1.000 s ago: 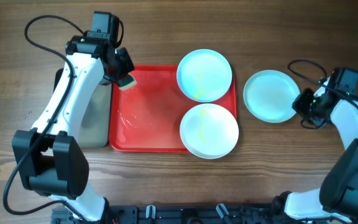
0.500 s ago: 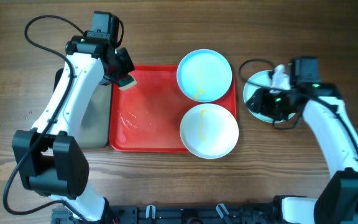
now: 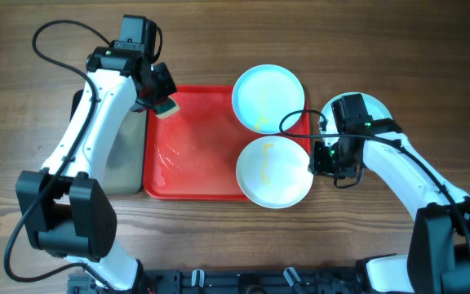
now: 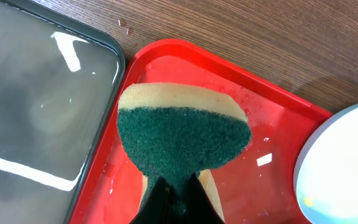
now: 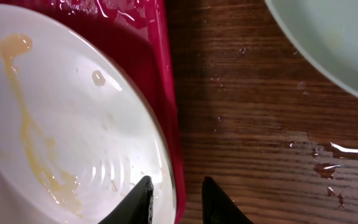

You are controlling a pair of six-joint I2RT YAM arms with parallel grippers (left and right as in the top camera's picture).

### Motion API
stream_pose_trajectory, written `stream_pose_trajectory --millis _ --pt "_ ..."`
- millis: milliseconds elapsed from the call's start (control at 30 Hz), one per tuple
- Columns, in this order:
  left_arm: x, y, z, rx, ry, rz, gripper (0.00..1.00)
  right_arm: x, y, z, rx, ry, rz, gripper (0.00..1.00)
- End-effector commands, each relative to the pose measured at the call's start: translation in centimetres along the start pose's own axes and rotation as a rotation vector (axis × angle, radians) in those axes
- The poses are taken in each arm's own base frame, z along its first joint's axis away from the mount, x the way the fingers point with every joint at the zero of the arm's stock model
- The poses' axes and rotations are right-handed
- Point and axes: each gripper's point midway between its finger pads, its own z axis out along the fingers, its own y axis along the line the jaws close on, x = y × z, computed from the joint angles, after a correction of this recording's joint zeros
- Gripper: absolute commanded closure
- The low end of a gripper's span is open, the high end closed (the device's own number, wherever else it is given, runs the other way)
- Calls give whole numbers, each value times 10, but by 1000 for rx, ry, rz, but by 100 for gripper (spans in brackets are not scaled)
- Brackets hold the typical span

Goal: Clean dirty plates on tray and stack at the side

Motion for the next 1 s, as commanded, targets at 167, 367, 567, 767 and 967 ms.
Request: stream_pose_trajectory --millis 167,367,567,767,967 --pt "2 -1 4 2 12 -15 96 7 -8 14 24 10 7 93" --pt "2 -1 4 3 12 -15 96 -2 4 -3 6 9 -27 96" --pt "2 -1 4 3 12 -15 96 -15 67 -24 -32 -46 -149 96" --pt "1 -2 4 5 7 -15 96 -37 143 -14 -119 -239 -161 96" --pt "1 -2 4 6 6 -15 96 -62 188 28 -92 -256 -168 96"
